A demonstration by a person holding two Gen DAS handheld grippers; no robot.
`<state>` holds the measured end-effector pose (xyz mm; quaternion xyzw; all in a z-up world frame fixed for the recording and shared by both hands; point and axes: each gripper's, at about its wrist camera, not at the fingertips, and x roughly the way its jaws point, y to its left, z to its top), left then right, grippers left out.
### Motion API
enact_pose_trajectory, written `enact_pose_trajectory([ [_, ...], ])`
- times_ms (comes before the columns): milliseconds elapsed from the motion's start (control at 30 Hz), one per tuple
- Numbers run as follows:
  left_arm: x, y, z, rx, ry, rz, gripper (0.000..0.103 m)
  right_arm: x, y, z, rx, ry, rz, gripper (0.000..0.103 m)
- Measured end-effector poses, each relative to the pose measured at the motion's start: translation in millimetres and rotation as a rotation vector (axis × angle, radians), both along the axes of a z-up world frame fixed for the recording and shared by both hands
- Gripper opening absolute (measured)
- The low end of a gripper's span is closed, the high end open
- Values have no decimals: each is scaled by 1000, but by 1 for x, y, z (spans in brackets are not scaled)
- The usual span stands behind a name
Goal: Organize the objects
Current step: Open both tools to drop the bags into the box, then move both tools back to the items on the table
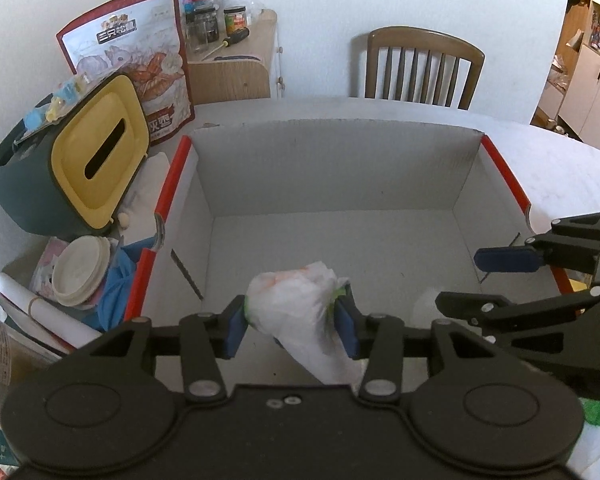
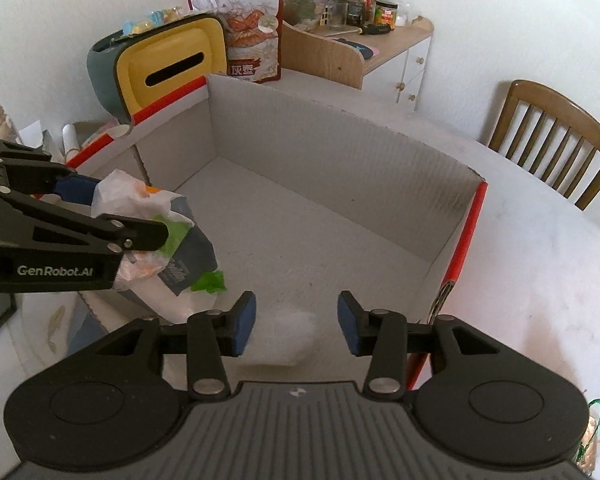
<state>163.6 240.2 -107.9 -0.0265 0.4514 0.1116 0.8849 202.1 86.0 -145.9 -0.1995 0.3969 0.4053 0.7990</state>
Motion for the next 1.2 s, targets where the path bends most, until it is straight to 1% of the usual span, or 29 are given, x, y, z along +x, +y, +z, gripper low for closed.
enact_pose_trajectory([
  [33, -1, 0, 0, -2, 1, -2, 50, -1, -1, 2, 4, -4, 0, 57],
  [67, -1, -1, 0, 1, 2, -6, 52, -2, -3, 3, 8, -9, 1, 58],
  [233, -6, -8, 1, 16, 5, -16, 57, -7, -12, 14, 26, -15, 11, 58],
  [300, -8, -9, 4, 13, 2, -15, 62, -9, -18, 20, 43, -9, 9, 58],
  [367, -11, -10, 6, 13, -3, -15, 64, -11, -25, 26, 60, -8, 7, 58],
  [433, -14, -12, 9, 15, -7, -15, 68, -13, -32, 33, 75, -11, 7, 58],
  [500, -19, -14, 14, 15, -21, -14, 79, -15, -40, 40, 92, -8, 1, 59],
  [633, -29, -24, 27, 29, -50, -30, 80, -20, -61, 54, 131, -7, -8, 62],
  [867, -49, -48, 53, 26, -112, -56, 84, -32, -103, 74, 193, -5, -37, 64],
  [1067, -62, -76, 67, 20, -144, -85, 85, -46, -139, 88, 226, -24, -64, 65],
  [1200, -67, -96, 74, 20, -163, -107, 86, -54, -165, 97, 249, -40, -85, 68],
])
